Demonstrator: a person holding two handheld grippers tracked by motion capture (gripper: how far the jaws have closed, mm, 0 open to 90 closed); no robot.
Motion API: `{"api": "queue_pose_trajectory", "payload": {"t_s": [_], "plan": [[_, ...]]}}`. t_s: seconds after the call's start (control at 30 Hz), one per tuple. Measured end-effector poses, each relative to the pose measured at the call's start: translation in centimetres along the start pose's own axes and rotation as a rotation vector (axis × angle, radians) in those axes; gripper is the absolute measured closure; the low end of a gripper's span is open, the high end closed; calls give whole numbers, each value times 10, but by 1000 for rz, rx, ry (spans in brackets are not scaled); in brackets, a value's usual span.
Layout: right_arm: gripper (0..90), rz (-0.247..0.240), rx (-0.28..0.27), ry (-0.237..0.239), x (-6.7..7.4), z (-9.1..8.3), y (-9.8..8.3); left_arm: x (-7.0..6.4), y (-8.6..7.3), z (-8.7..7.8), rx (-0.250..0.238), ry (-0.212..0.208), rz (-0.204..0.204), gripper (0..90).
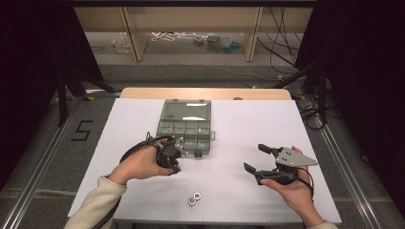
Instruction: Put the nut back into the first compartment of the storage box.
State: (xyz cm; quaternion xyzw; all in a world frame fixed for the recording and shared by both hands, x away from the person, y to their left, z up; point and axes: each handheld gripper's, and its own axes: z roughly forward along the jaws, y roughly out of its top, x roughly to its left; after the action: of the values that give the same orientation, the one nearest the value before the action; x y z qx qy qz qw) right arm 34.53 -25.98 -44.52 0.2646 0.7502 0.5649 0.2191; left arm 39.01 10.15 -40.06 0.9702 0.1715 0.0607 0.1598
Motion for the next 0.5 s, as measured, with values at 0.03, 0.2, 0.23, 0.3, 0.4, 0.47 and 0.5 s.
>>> {"api": "queue_pose_trajectory", "payload": {"t_s": [0.03,0.2,0.23,0.3,0.4,0.47,0.5], "plan": [[155,-1,2,2,0,0,0,1,1,-2,4,6,1,701],[156,-4,8,-5,-1,-1,0,7,3,-7,-13,30,-8,701],[156,2,3,-10,-1,-1,0,8,3,-8,-24,31,-27,701],[157,0,4,-10,-2,-2,0,12,3,-9,-32,36,-41,701],[158,-1,24,-14,-2,-4,1,22,3,-13,1,44,-21,701],[158,4,-14,-6,-2,-1,0,26,2,-13,-11,53,-32,701],[158,29,-6,8,0,-1,-1,27,2,-13,-8,53,-35,701]]}}
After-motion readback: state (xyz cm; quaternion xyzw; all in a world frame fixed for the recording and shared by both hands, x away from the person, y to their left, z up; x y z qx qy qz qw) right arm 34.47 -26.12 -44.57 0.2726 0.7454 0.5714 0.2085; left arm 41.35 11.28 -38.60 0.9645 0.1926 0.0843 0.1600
